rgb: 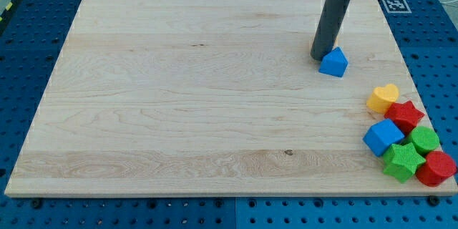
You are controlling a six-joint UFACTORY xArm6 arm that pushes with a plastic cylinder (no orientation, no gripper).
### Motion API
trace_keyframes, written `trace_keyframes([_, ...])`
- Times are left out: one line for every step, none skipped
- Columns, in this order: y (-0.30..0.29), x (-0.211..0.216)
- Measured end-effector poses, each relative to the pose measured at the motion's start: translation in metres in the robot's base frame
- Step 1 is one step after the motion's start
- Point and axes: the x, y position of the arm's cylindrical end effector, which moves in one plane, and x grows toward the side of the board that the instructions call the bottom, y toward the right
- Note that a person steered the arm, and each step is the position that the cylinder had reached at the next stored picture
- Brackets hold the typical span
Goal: Move the blue triangle to the blue cube
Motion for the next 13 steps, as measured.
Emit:
trace_keyframes([0.015,0.009])
trace_keyframes([0.018,0.031])
trace_keyframes([0.018,0.044])
trace_keyframes([0.03,0.023])
trace_keyframes([0.054,0.019])
trace_keyframes([0.067,0.032])
trace_keyframes([0.063,0.051])
trace_keyframes([0.044,0.063])
trace_keyframes([0.042,0.049])
trace_keyframes([0.03,0.037])
trace_keyframes([0.022,0.039])
trace_keyframes([0.022,0.044])
trace_keyframes([0.022,0.062])
